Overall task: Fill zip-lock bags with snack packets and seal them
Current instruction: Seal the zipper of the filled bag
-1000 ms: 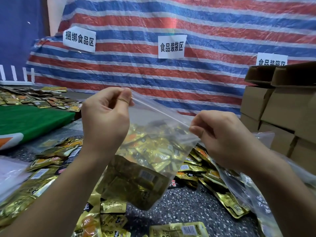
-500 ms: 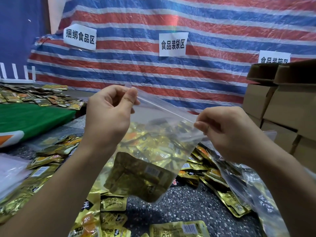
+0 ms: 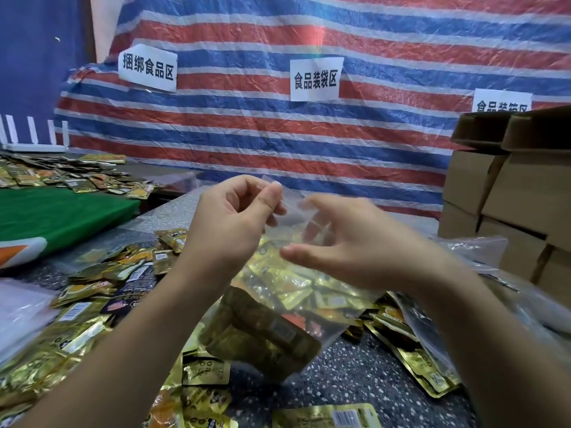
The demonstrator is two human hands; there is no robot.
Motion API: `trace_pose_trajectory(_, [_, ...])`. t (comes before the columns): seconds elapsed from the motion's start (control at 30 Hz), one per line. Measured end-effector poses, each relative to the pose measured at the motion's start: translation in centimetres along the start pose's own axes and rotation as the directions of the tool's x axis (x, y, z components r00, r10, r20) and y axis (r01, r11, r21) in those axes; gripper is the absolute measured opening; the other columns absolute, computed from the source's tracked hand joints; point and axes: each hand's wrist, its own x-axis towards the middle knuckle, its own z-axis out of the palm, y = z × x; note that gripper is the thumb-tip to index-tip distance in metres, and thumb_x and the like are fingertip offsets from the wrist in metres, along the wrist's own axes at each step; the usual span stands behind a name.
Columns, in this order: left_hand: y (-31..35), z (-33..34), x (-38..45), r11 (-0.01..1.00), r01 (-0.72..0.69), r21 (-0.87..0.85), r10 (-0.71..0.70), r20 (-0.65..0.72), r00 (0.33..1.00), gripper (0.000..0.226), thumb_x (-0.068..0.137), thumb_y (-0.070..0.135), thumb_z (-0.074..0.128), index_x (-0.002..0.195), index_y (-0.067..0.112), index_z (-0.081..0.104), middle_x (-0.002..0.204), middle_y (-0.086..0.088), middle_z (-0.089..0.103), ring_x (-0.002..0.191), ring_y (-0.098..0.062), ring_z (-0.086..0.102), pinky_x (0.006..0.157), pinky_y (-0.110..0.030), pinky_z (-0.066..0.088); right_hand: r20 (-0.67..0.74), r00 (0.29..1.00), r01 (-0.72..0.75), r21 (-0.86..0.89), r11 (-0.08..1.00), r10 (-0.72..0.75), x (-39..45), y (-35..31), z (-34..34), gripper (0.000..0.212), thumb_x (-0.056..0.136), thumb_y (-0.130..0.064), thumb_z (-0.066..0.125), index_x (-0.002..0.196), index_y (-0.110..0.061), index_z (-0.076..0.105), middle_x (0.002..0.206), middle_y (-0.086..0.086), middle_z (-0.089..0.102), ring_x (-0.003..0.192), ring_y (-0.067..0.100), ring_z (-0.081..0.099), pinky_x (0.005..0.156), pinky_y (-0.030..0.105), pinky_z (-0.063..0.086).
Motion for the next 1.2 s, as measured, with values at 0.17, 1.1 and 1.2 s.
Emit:
trace_pose_trajectory(0.17, [0.1,0.3,-0.3,0.998,0.032,0.047,-0.032,0.001,0.999,0.034,0.105,0.023,0.043,0.078,0.015,0.063,0.062,0.006,0.065,0.058,-0.004,0.059,0.059,-0.022,0.049,0.187,0.982,-0.064,0.176,0.982,0.03,2.7,0.2,2.3,0.011,0.096,-0.027,0.064,0.098,-0.023,0.074,0.073,-0.009,0.075,0.054,0.005,0.064,0.046,0.025,0.051])
trace_pose_trajectory(1.1, [-1.7,-0.6,0.5,0.982,0.121,0.142,-0.1,-0.148,0.984,0.015,0.102,0.032,0.045,0.094,0.037,0.056,0.092,0.011,0.067,0.066,-0.004,0.066,0.062,-0.024,0.047,0.07,0.45,-0.421,0.896,0.142,0.891,8.6,16.2,6.6,0.036,0.098,-0.001,0.055,0.132,0.007,0.049,0.104,0.024,0.067,0.057,0.023,0.07,0.043,0.022,0.053])
trace_pose_trajectory(1.2, [-1.6,-0.6,0.5,0.979,0.121,0.161,-0.098,-0.145,0.985,0.015,0.102,0.032,0.045,0.094,0.035,0.057,0.092,0.01,0.067,0.065,-0.003,0.066,0.063,-0.027,0.049,-0.101,0.424,-0.462,0.831,0.311,0.9,8.5,16.0,7.0,0.024,0.098,-0.012,0.059,0.116,0.004,0.055,0.092,0.016,0.068,0.071,0.025,0.072,0.066,0.035,0.062])
